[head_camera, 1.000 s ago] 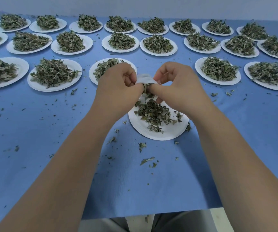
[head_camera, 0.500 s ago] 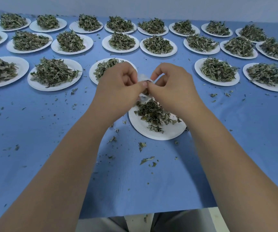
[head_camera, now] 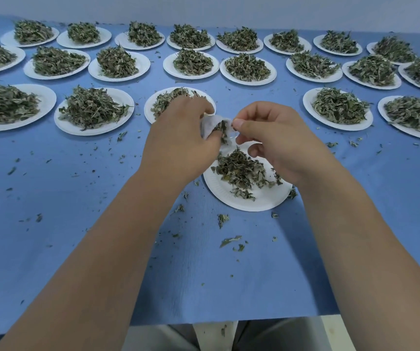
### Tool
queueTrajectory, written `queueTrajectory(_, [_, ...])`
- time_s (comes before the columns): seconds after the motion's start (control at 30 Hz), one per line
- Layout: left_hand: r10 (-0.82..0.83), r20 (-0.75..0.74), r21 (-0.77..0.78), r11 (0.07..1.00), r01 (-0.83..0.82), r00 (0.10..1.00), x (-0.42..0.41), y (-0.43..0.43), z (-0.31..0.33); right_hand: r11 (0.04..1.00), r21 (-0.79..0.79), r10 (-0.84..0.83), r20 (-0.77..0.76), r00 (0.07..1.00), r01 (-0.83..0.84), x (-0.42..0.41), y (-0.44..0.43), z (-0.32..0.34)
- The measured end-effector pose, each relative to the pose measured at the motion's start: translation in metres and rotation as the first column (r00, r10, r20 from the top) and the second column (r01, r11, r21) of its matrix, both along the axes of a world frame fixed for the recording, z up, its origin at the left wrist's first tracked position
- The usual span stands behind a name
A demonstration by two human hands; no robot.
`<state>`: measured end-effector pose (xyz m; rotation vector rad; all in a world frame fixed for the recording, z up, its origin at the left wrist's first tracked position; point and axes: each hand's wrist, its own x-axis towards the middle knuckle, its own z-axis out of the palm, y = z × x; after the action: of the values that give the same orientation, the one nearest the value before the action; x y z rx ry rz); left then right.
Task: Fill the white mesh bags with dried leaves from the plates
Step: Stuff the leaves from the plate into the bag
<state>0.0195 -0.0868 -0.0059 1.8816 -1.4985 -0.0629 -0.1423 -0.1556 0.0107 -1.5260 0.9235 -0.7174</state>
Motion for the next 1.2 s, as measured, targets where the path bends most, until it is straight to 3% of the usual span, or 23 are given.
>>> queueTrajectory(0.17, [0.016,-0.050,-0.057,0.998,-0.019,0.999,-0.001,-0.001,0.005,0.995,0.096,-0.035,0.081,0.996,0.028,-0.003,-0.002,0.001])
queueTrajectory(0.3, [0.005,-0.036,-0.054,0.999,-0.007,0.999,-0.003,0.000,0.005,0.973,0.226,0.002,0.175,0.985,-0.043,-0.006,-0.003,0.002])
queueTrajectory(0.4, [0.003,-0.028,-0.057,0.998,-0.005,1.000,-0.005,0.001,0.004,0.993,0.108,-0.061,0.128,0.990,0.047,-0.003,-0.003,-0.004])
queueTrajectory(0.5, [0.020,-0.011,-0.060,0.998,-0.021,1.000,-0.007,0.001,0.004,0.961,-0.161,-0.235,-0.060,0.970,0.223,-0.004,-0.008,-0.012])
queueTrajectory(0.6, [0.040,0.000,-0.079,0.996,-0.040,0.999,-0.008,0.000,0.004,0.914,-0.365,-0.284,-0.257,0.924,0.180,-0.005,-0.010,-0.016])
queueTrajectory(0.67, [0.050,0.000,-0.076,0.996,-0.050,0.999,-0.008,-0.001,0.003,0.917,-0.386,-0.240,-0.325,0.915,0.103,-0.004,-0.006,-0.016])
queueTrajectory(0.77, [0.054,-0.014,-0.086,0.995,-0.055,0.998,-0.009,-0.001,0.003,0.905,-0.417,-0.232,-0.311,0.922,0.086,-0.003,0.003,-0.012])
queueTrajectory(0.9, [0.037,-0.018,-0.072,0.997,-0.038,0.999,-0.011,-0.001,0.004,0.973,-0.232,-0.072,-0.292,0.954,0.002,-0.002,0.013,-0.006])
queueTrajectory(1.0, [0.045,0.006,-0.067,0.997,-0.045,0.999,-0.011,0.001,0.003,0.947,-0.317,-0.135,-0.266,0.955,0.046,-0.001,0.013,-0.005])
queueTrajectory(1.2, [0.082,0.038,-0.105,0.991,-0.078,0.996,-0.009,0.010,0.012,0.972,-0.232,-0.078,-0.198,0.977,0.031,-0.011,0.006,0.007])
